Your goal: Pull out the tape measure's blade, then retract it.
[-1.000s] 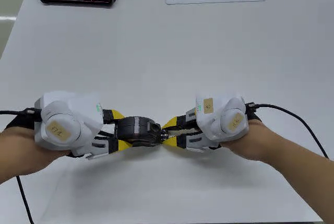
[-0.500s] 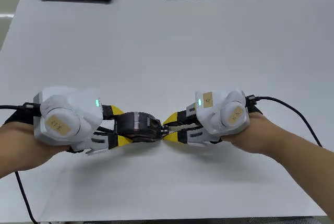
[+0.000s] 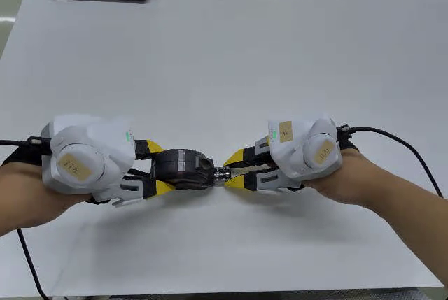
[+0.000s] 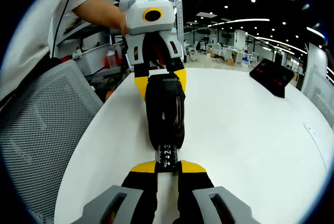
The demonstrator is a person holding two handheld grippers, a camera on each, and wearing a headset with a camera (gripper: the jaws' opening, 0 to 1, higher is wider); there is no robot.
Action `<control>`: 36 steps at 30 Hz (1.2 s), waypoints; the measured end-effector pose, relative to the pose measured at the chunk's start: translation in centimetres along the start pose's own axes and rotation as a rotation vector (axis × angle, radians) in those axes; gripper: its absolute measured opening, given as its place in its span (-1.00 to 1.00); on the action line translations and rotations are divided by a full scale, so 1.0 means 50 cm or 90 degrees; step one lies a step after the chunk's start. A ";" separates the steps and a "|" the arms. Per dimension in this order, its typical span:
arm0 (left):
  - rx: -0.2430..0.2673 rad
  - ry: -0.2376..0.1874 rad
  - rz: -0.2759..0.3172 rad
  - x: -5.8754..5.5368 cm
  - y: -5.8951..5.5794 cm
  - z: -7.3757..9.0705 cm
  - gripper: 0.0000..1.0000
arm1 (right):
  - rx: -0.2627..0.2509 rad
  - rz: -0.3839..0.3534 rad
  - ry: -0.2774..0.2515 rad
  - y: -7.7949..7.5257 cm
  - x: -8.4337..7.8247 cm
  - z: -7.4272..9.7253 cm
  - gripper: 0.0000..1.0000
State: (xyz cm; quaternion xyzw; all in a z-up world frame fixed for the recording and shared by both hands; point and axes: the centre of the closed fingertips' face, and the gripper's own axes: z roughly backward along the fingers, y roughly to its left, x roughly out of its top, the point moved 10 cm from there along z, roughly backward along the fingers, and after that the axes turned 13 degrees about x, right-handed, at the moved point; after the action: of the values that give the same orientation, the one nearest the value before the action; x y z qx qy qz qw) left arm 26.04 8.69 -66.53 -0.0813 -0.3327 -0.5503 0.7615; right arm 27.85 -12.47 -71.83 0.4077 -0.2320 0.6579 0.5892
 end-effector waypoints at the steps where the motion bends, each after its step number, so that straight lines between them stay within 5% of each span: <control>1: 0.001 0.000 0.001 0.001 0.000 0.000 -0.53 | -0.002 -0.001 0.002 0.002 -0.002 0.005 -0.79; 36: 0.000 0.004 -0.004 0.005 -0.002 0.002 -0.53 | -0.018 -0.018 0.038 0.032 -0.049 0.079 -0.80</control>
State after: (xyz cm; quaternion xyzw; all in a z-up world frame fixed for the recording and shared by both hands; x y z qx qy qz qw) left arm 25.96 8.50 -66.32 -0.0790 -0.3306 -0.5528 0.7608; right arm 27.27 -17.33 -71.33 0.3828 -0.2181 0.6581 0.6106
